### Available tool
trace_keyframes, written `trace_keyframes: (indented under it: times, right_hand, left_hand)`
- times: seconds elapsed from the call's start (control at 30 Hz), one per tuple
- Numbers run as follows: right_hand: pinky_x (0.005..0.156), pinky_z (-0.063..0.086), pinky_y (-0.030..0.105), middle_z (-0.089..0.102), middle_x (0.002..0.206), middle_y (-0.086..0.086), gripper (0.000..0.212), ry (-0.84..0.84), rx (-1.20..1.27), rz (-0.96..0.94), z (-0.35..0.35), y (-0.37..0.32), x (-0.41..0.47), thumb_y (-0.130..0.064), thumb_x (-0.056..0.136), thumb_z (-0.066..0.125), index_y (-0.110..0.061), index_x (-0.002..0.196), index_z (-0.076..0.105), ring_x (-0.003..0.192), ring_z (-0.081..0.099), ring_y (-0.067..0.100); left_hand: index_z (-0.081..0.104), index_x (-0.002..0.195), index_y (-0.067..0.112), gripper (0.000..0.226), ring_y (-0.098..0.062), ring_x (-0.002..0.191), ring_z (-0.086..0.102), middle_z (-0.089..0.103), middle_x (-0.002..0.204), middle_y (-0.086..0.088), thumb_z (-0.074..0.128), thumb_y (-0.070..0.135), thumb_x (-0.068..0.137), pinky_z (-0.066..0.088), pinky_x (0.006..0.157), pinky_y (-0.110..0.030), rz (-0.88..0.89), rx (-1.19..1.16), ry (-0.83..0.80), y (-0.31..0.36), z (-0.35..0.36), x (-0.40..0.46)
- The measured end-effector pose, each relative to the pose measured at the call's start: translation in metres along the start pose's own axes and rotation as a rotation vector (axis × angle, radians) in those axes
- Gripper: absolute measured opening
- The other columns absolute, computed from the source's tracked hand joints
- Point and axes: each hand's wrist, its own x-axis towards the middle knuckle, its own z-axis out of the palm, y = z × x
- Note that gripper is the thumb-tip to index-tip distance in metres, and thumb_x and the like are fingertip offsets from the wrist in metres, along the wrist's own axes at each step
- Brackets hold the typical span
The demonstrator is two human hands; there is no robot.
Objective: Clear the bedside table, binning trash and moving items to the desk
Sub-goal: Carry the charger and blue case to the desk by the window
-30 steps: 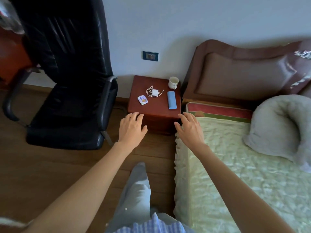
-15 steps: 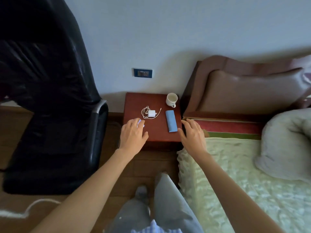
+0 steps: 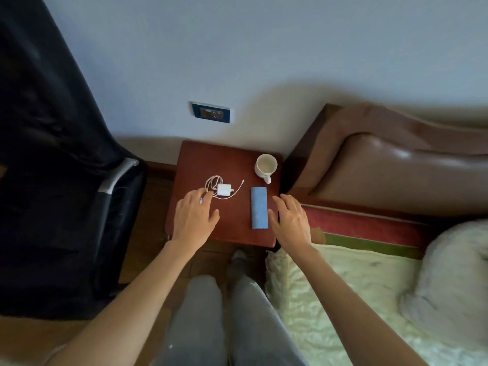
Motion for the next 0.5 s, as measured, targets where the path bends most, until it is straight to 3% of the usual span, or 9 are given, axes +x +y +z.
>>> trace_keyframes:
  times: [0.27,0.37,0.5]
  right_hand:
    - [0.092,0.05,0.045,0.061,0.118,0.018,0.047,-0.087,0.055,0.064,0.079,0.036,0.037,-0.033,0.086,0.041,-0.004,0.118,0.061,0.112,0.057,0.036]
    - [0.096,0.047,0.048,0.057,0.126,0.019,0.045,-0.119,0.023,0.073,0.12,0.048,0.05,-0.028,0.089,0.056,-0.004,0.126,0.054,0.118,0.052,0.036]
    - [0.101,0.043,0.048,0.048,0.136,0.02,0.06,-0.14,-0.014,0.143,0.163,0.056,0.068,-0.033,0.085,0.063,-0.005,0.134,0.044,0.128,0.043,0.037]
  left_hand:
    - [0.054,0.127,0.01,0.046,-0.028,0.119,0.051,0.056,0.128,-0.011,0.06,0.031,0.086,0.046,0.096,-0.043,-0.007,0.023,-0.086,-0.015,0.069,0.057]
    - [0.053,0.127,0.009,0.045,-0.029,0.119,0.051,0.056,0.128,-0.013,0.06,0.029,0.087,0.046,0.097,-0.045,0.025,0.032,-0.098,-0.027,0.098,0.077]
    - [0.051,0.129,0.008,0.046,-0.031,0.122,0.05,0.054,0.13,-0.015,0.06,0.028,0.088,0.045,0.098,-0.047,0.032,0.023,-0.107,-0.045,0.131,0.098]
